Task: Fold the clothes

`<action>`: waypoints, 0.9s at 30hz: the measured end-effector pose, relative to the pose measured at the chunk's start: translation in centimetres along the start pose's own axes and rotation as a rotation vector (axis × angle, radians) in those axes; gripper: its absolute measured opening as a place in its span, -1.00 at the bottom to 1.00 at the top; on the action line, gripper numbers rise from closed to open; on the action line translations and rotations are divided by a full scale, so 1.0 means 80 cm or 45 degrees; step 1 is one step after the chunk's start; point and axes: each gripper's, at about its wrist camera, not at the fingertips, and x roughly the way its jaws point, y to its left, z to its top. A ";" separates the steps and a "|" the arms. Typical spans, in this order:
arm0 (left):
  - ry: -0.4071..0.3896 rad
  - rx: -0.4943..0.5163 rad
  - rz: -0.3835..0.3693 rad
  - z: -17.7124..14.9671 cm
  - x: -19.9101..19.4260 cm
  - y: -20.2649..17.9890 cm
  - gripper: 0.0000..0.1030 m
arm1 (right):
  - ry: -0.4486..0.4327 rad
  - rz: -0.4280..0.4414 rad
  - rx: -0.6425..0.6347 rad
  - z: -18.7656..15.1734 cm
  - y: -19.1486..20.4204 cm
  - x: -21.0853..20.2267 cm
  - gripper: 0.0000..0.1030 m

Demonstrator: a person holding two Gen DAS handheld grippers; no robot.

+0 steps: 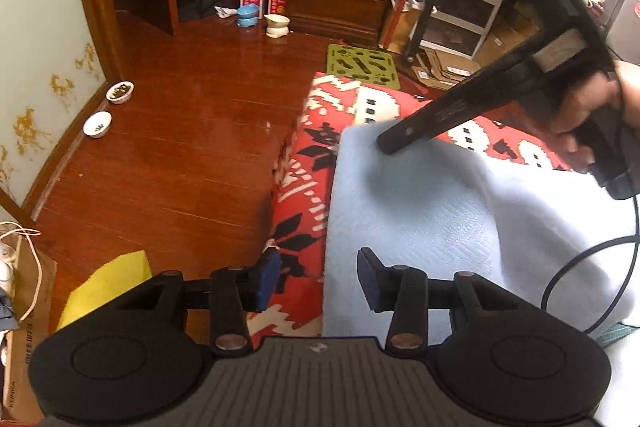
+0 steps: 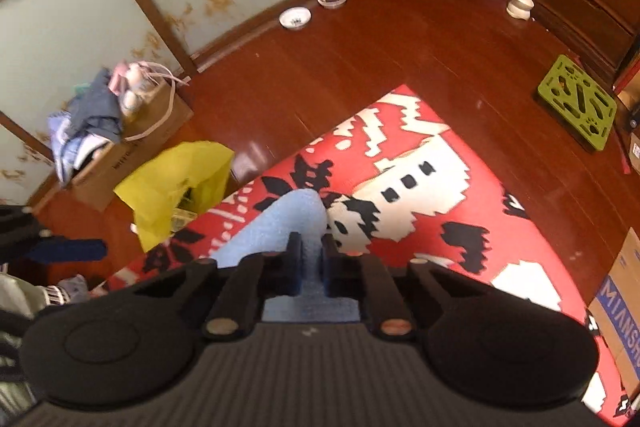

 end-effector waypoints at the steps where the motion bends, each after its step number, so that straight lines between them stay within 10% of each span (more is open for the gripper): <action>1: 0.008 -0.002 -0.004 0.000 0.002 -0.001 -0.18 | -0.012 0.013 0.015 -0.007 -0.006 -0.010 -0.82; 11: 0.141 -0.025 -0.058 -0.018 0.019 -0.023 -0.18 | 0.054 -0.100 0.098 -0.122 -0.061 -0.049 -0.82; 21: 0.295 0.009 -0.047 -0.031 0.035 -0.017 -0.15 | -0.067 -0.127 0.196 -0.150 -0.066 -0.065 -0.82; 27: 0.335 0.056 -0.072 -0.032 0.036 -0.022 -0.61 | -0.090 -0.128 0.279 -0.144 -0.068 -0.065 -0.83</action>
